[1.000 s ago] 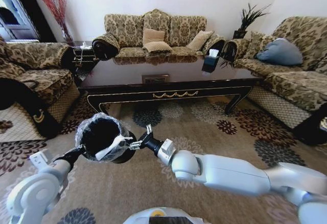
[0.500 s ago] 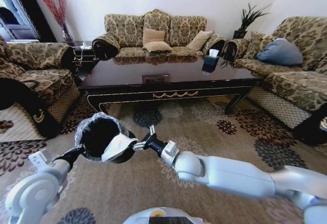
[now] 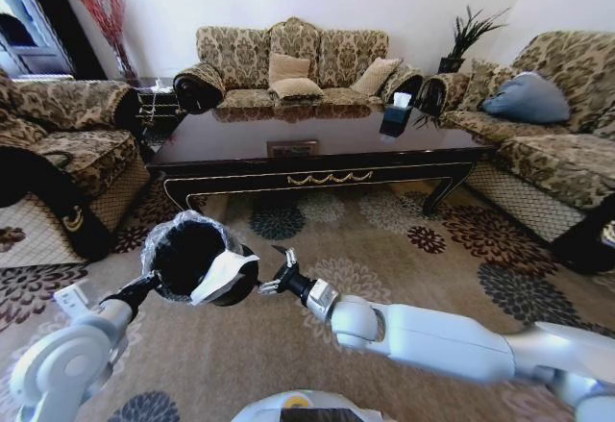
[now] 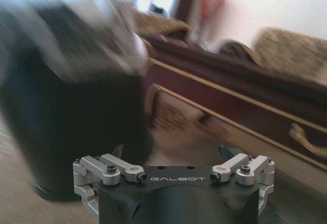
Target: Move to the front of the table and pick up the trash from the floor, then place it into the trash bin.
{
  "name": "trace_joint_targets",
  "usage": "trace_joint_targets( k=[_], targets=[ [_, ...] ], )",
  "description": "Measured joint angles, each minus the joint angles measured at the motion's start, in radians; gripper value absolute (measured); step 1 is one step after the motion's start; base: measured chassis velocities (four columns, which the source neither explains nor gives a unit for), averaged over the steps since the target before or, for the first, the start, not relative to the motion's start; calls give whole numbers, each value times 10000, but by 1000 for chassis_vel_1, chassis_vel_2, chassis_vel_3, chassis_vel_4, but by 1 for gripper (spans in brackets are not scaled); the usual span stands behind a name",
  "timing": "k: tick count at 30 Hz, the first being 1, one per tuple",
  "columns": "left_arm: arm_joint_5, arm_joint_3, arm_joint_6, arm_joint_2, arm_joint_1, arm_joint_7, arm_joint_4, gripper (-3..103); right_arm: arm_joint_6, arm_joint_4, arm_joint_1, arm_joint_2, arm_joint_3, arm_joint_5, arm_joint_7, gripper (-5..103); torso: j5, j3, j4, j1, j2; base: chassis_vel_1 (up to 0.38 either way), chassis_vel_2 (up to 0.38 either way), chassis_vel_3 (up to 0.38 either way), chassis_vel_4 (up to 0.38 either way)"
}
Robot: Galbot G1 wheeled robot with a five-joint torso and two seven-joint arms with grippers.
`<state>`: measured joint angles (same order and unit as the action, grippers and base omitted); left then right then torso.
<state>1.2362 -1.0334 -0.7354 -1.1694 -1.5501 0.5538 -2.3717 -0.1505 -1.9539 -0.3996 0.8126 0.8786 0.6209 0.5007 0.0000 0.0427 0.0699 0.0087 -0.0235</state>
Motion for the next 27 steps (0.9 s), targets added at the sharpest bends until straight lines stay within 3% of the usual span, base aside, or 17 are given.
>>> trace_joint_targets(
  k=[4, 9, 11, 14, 19, 22, 27],
  targets=[
    [1285, -15, 10, -248, 198, 565, 115, 2, -592, 800, -407, 87, -521, 582, 1000, 100, 2, 0, 2, 0, 0, 0, 0, 0, 0],
    [2006, 205, 9, -435, 264, 1049, 471, 2, -1016, 1136, -564, 171, -779, 1063, 1683, 100, 0, 0, 2, 0, 0, 0, 0, 0, 0],
    [2806, 331, 10, -529, 347, 1539, 789, 2, -1207, 1331, -658, 204, -895, 1122, 1958, 100, 0, 0, -2, 0, 1, 0, 0, 0, 0],
    [3803, 408, 11, -597, 452, 2032, 1069, 2, -1301, 1421, -798, 217, -997, 1111, 2108, 100, 0, 0, 2, 0, 0, 0, 0, 0, 0],
    [4452, 414, 11, -595, 510, 2325, 1265, 2, -1365, 1455, -917, 224, -1068, 1087, 2178, 100, 0, 0, 0, 0, 1, 0, 0, 0, 0],
    [5732, 366, 11, -552, 606, 2890, 1299, 2, -1391, 1565, -996, 251, -1138, 1025, 2204, 100, 0, 0, 2, 0, 0, 0, 0, 0, 0],
    [5729, 339, 14, -494, 558, 2995, 1213, 2, -1402, 1760, -1078, 299, -1232, 1009, 2251, 100, -2, 0, -1, 0, 1, 0, 0, 0, 0]
  ],
)
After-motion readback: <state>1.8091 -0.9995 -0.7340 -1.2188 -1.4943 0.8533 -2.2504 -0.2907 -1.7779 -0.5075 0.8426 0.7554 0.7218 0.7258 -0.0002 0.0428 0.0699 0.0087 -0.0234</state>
